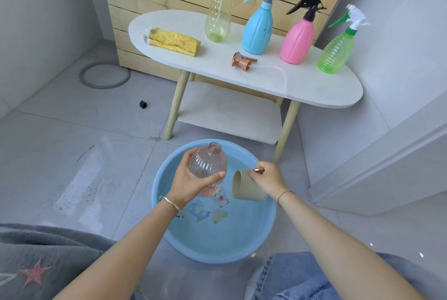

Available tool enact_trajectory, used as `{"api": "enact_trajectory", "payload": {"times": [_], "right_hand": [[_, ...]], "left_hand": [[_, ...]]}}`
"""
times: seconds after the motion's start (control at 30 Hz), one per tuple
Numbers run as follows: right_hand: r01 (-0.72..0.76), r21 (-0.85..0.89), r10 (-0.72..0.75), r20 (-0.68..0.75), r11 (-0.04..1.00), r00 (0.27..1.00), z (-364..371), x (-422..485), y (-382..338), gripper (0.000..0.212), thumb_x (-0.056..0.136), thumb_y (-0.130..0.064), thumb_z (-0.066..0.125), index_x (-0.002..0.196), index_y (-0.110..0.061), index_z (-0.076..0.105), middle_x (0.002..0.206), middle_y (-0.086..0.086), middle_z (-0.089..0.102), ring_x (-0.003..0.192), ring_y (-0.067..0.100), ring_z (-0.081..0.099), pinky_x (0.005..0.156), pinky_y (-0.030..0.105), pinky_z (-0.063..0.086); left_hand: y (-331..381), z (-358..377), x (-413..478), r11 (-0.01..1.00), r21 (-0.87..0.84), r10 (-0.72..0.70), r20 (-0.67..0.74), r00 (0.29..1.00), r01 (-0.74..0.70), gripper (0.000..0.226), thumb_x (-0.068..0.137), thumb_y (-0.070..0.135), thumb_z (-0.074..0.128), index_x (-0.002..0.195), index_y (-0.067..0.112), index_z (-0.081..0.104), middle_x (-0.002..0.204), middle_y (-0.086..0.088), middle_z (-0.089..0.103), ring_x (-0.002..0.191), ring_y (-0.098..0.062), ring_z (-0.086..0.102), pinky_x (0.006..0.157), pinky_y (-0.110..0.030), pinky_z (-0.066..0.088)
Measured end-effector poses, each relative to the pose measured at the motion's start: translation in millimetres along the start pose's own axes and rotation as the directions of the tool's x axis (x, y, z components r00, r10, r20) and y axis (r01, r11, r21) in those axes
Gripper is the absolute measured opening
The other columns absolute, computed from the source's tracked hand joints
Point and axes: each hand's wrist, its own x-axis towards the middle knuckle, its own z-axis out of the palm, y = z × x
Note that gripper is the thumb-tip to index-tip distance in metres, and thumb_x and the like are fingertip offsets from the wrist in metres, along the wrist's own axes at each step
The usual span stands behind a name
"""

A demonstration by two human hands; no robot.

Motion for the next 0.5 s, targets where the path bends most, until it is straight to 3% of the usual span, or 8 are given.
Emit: {"api": "enact_trajectory", "payload": {"times": [0.07, 0.2, 0.37, 0.5], "right_hand": [[0.003, -0.082, -0.001, 0.024, 0.997, 1.0, 19, -5, 18, 0.046, 0.082, -0.024, 0.068, 0.054, -0.019, 0.031, 0.052, -0.005, 0.033, 0.054, 0.016, 0.032, 0.052, 0.028, 0.025], [0.013, -0.171, -0.009, 0.023, 0.985, 1.0, 48, -17, 39, 0.048, 0.084, -0.027, 0.064, 0.053, -0.02, 0.028, 0.052, -0.007, 0.033, 0.064, 0.02, 0.035, 0.059, 0.03, 0.024], [0.028, -0.26, -0.009, 0.074, 0.965, 0.997, 71, -20, 49, 0.045, 0.085, -0.032, 0.063, 0.055, -0.025, 0.031, 0.059, -0.008, 0.046, 0.076, 0.022, 0.046, 0.069, 0.03, 0.023], [0.065, -0.254, -0.031, 0.136, 0.965, 0.99, 81, -23, 44, 0.045, 0.088, -0.034, 0.062, 0.057, -0.025, 0.031, 0.061, -0.01, 0.04, 0.078, 0.018, 0.04, 0.07, 0.031, 0.023]], "left_hand": [[0, -1, 0, 1.0, -0.007, -0.011, -0.006, 1.0, 0.011, 0.085, 0.056, 0.037, 0.093, 0.126, 0.026, 0.048, 0.122, 0.015, 0.056, 0.115, 0.0, 0.05, 0.084, 0.0, 0.034], [-2, -4, 2, 1.0, -0.005, -0.016, -0.017, 1.0, 0.016, 0.096, 0.041, 0.056, 0.085, 0.126, 0.029, 0.048, 0.122, 0.017, 0.056, 0.118, -0.001, 0.05, 0.096, -0.014, 0.035], [-9, -9, 7, 1.0, 0.018, -0.015, -0.035, 0.999, 0.016, 0.099, 0.042, 0.06, 0.085, 0.129, 0.028, 0.049, 0.128, 0.013, 0.056, 0.125, -0.005, 0.048, 0.107, -0.027, 0.037], [-9, -10, 7, 1.0, 0.007, -0.013, -0.044, 0.999, 0.013, 0.089, 0.05, 0.046, 0.092, 0.126, 0.029, 0.05, 0.124, 0.016, 0.057, 0.119, 0.003, 0.05, 0.103, -0.022, 0.038]]}}
